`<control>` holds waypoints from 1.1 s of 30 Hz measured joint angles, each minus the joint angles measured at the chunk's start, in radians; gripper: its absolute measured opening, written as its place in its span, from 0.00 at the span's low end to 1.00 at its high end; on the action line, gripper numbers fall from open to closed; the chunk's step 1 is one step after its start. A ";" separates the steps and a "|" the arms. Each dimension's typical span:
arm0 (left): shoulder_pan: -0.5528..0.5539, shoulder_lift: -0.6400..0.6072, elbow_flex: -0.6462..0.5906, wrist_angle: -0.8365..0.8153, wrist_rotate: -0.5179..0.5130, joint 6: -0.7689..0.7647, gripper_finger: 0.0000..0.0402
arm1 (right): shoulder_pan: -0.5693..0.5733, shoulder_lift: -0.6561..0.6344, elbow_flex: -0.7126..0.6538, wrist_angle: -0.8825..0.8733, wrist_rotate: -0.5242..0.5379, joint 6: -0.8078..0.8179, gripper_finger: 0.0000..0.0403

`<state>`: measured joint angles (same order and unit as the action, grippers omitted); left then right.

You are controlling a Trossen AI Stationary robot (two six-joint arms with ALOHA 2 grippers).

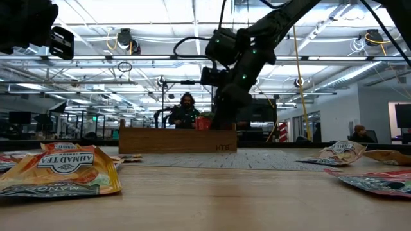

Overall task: Pick & Place Tea
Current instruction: Put the red tea bag into the wooden organizer, then adjust the wooden organizer

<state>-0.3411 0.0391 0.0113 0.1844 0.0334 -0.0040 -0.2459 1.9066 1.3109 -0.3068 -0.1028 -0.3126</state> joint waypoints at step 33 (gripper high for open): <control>0.000 0.000 0.000 -0.001 0.000 0.000 0.09 | -0.316 0.032 0.000 0.151 -0.234 0.077 0.00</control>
<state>-0.3408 0.0389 0.0114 0.1837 0.0334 -0.0040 -0.5618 1.9387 1.3106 -0.1555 -0.3366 -0.2352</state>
